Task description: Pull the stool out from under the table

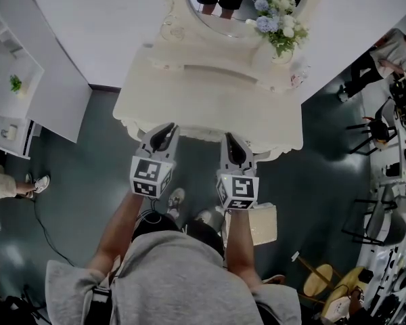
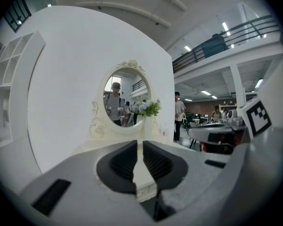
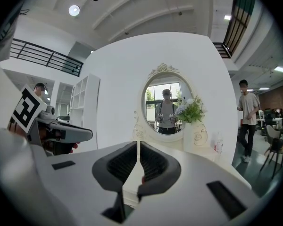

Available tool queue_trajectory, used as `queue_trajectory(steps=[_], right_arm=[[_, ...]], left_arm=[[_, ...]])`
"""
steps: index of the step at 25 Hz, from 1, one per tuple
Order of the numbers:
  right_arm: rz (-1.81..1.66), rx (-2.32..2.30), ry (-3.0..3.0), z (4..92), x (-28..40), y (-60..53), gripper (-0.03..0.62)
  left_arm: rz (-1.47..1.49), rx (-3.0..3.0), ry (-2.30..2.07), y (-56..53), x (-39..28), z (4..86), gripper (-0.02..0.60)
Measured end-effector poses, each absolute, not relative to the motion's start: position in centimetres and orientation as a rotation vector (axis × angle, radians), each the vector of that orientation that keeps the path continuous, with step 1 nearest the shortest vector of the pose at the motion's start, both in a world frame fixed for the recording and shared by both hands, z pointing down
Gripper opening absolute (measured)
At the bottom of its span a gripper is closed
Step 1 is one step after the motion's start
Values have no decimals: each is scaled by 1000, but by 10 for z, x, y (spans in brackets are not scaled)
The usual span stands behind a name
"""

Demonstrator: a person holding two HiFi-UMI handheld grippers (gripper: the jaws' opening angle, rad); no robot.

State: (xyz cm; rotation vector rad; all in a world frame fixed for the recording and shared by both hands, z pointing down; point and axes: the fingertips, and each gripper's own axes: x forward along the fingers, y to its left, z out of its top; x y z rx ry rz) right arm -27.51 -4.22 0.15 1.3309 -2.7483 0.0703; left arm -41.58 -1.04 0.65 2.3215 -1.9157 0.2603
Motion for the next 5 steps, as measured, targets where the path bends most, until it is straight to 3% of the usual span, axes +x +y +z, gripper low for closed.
queue_trajectory(steps=[5], right_arm=[[69, 1331, -2750, 2, -275, -45, 31]], left_arm=[[258, 2322, -1915, -13, -416, 6, 40]])
